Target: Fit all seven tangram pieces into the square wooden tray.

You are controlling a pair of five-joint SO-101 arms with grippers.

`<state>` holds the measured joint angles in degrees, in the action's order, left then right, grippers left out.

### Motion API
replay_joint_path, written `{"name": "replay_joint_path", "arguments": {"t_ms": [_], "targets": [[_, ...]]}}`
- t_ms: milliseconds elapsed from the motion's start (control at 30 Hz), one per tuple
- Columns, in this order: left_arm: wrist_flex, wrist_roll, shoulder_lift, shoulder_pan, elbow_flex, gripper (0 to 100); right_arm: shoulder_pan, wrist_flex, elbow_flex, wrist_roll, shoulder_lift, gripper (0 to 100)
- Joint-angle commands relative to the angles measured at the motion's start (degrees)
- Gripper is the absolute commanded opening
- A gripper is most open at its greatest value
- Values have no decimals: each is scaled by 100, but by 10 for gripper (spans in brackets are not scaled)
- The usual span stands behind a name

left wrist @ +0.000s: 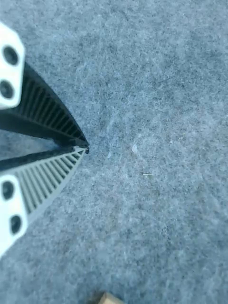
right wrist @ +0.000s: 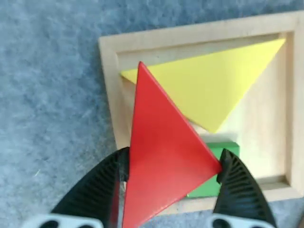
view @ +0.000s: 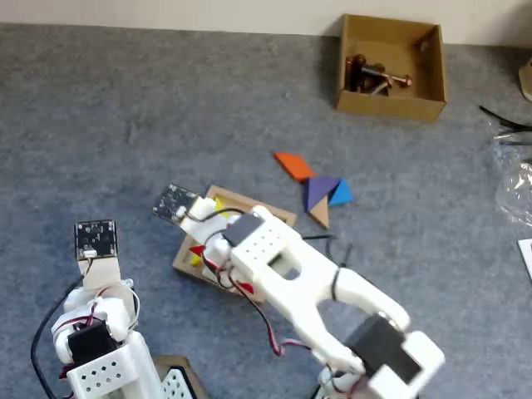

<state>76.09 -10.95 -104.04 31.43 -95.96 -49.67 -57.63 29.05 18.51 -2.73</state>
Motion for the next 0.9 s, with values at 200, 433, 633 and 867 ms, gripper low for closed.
{"name": "replay_joint_path", "arguments": {"t_ms": [200, 433, 633, 867], "targets": [[53, 53, -31, -84, -119, 5, -268, -57, -426, -598, 673, 173], [53, 53, -31, -84, -119, 5, -4, 84, -409, -589, 1051, 173], [53, 53, -31, -84, -119, 5, 31, 92, -444, -580, 1059, 173], [53, 53, -31, -84, -119, 5, 347, 66, -409, -185, 1068, 173]]}}
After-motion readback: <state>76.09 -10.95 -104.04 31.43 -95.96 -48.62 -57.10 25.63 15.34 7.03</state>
